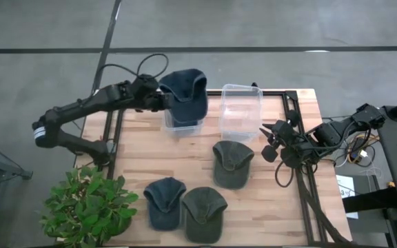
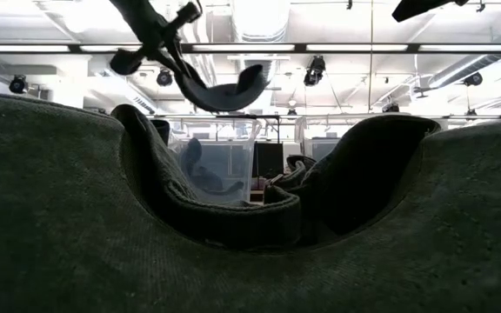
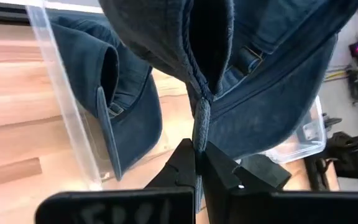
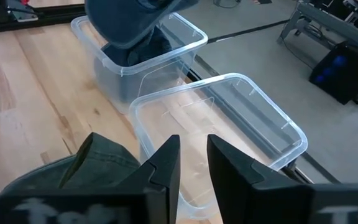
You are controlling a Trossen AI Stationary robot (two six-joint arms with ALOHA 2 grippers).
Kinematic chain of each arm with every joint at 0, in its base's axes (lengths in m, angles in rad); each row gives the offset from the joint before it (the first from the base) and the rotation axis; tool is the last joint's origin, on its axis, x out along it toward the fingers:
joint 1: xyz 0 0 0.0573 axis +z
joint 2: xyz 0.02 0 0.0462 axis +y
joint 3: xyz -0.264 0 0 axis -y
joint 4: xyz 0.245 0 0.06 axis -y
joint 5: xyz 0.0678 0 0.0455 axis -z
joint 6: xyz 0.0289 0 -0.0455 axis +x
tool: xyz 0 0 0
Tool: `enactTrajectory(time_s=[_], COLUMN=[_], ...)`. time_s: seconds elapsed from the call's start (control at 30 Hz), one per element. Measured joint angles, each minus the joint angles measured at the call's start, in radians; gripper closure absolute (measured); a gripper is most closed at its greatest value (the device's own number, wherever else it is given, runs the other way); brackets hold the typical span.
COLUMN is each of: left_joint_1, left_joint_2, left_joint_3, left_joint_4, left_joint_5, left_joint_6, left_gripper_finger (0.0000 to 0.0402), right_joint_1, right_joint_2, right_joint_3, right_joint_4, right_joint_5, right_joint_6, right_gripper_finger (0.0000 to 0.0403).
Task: Pick & Place hat
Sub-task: Put the top blue cap into the left transparent bin
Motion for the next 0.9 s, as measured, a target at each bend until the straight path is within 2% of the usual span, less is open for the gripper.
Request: enactTrajectory(time_s=[0.23, 0.47, 0.63, 0.9], left_joint_1=[0.08, 0.164, 0.174, 0.176], left_joint_2=[0.075, 0.096, 0.12, 0.173], left_joint_3=[0.018, 0.018, 0.017, 0.017], left_joint_4=[-0.006, -0.047, -0.047, -0.066], left_joint_5=[0.088, 0.139, 0.191, 0.191], left_joint_6=[0.05, 0.092, 0.099, 0.123], left_gripper_finger=[0.0398, 0.0398, 0.0398, 0.0398], right_joint_1=[0.0, 0.0, 0.0, 0.0], right_joint_2=[0.0, 0.0, 0.0, 0.0], right_joint_3=[0.0, 0.0, 0.0, 0.0], right_joint_4=[0.001, 0.002, 0.004, 0.005], right_joint_5=[-0.028, -0.032, -0.032, -0.032], right_joint_6=[0.007, 0.007, 0.007, 0.011], right_gripper_finger=[0.0322, 0.033, 0.0325, 0.0324])
